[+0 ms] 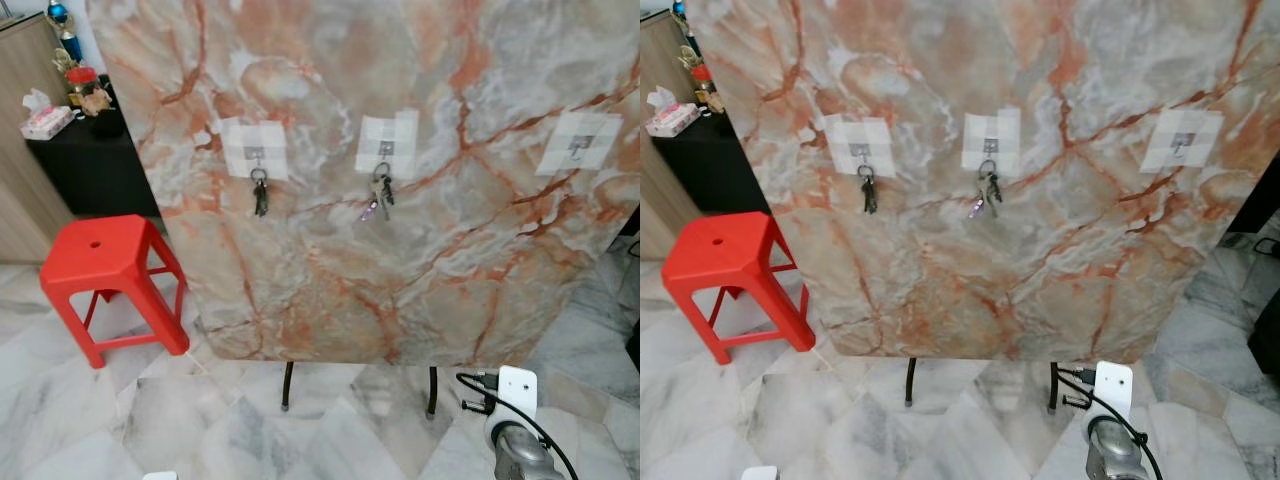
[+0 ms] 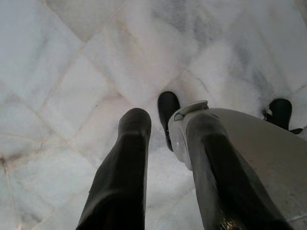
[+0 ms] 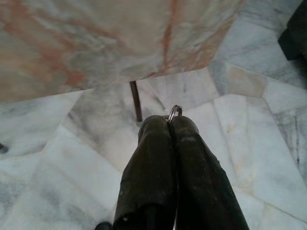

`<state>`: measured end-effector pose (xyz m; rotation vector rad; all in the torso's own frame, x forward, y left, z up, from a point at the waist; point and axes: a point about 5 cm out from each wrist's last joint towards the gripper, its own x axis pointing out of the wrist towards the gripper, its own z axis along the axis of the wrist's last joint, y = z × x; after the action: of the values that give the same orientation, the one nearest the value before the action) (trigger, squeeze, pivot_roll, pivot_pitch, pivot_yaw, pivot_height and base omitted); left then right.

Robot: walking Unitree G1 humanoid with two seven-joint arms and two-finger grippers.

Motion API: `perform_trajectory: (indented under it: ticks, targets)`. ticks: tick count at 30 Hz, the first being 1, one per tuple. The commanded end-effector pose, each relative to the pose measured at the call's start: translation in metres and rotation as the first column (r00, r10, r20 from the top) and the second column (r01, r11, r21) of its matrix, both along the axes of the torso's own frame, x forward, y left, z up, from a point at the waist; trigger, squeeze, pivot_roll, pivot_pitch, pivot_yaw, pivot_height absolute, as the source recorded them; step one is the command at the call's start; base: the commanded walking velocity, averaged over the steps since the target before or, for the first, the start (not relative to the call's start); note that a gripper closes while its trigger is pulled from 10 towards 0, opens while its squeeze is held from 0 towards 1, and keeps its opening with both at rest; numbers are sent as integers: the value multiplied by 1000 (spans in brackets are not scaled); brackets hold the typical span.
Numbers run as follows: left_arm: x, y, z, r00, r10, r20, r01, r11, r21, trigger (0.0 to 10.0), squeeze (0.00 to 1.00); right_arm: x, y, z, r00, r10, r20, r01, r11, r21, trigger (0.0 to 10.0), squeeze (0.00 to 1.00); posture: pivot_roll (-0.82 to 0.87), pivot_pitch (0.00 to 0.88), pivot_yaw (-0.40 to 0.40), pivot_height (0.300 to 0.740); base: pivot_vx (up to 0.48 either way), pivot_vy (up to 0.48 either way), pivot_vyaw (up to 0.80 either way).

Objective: Hang keys on a hook

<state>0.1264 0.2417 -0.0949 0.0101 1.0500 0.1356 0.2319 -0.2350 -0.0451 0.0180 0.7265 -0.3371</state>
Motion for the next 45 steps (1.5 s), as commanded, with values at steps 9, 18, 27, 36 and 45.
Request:
perform_trajectory:
  ticks: [9,18,27,36,45]
  targets:
    - [-1,2,0,1000,-12,-17,12,1000,10,10000,0,11,0,9,998,-25,61,25,1000,-4,10000,0,-125,0,-6,740,0,-248,0]
    - [0,2,0,1000,-27,-15,27,999,17,10000,0,17,-1,14,996,-30,85,32,999,-18,10000,0,-120,0,-9,740,0,0,0]
    - [0,2,1,1000,-13,-11,14,1000,14,10000,0,27,-25,38,959,-190,211,239,941,-238,10000,0,-119,0,-6,740,0,0,0]
    - [2,3,2,1000,6,12,-6,1000,18,10000,0,46,-36,73,897,-176,405,336,866,-370,10000,0,-117,0,-8,740,0,0,0]
    - [2,3,2,1000,1,10,-1,1000,15,10000,0,51,-39,80,815,-350,462,468,867,-169,10000,0,-122,0,-8,740,0,0,0]
